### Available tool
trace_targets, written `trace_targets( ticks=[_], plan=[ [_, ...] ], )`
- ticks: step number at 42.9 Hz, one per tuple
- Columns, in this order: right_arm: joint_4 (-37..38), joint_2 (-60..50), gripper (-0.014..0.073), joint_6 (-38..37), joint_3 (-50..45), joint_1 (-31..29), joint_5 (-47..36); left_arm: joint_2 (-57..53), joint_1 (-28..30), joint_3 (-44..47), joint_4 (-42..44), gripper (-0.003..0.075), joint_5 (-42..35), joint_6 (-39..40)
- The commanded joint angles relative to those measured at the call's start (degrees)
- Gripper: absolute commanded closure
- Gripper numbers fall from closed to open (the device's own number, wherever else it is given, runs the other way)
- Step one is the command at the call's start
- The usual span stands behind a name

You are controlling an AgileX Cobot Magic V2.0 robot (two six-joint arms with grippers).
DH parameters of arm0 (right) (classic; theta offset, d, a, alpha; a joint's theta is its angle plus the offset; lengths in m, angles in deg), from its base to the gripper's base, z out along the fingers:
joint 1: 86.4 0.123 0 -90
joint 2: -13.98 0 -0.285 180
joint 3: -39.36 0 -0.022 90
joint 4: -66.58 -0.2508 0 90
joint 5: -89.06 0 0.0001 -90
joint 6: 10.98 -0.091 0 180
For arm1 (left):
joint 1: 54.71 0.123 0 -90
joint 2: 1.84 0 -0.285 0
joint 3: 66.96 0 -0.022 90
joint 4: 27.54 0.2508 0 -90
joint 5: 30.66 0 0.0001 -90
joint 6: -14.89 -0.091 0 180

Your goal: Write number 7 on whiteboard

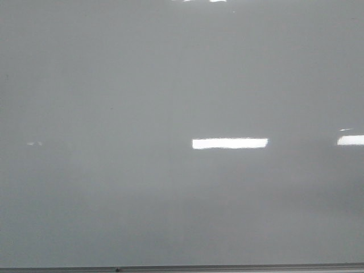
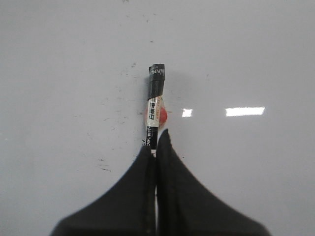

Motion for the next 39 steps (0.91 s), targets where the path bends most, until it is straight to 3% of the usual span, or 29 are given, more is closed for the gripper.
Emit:
trace_targets(
  ticks=[1,10,21,31,39],
  plan=[
    [-0.26,-0.71,0.0653,-0.06,0.19,0.04,-4.98,-0.82,-0.11,0.25,-0.04,0.0741,-4.75,0.54],
    [-0.26,-0.71,0.0653,-0.06,0.19,0.04,-6.94,-0.82,-0.11,0.25,0.10,0.0741,-5.95,0.54],
    [-0.26,-0.71,0.0653,-0.06,2.85,0.04,-9.95,-0.82,-0.11,-1.56,0.10,0.0741,-17.82,0.54],
    [-0.26,1.44,0.0653,-0.06,14.56,0.04,0.37,2.36,-0.11,-12.35,0.10,0.0741,-9.93,0.54],
    [-0.30,10.79,0.0653,-0.08,22.95,0.04,5.00,11.86,-0.11,-21.49,0.10,0.0741,-0.43,0.54]
  ],
)
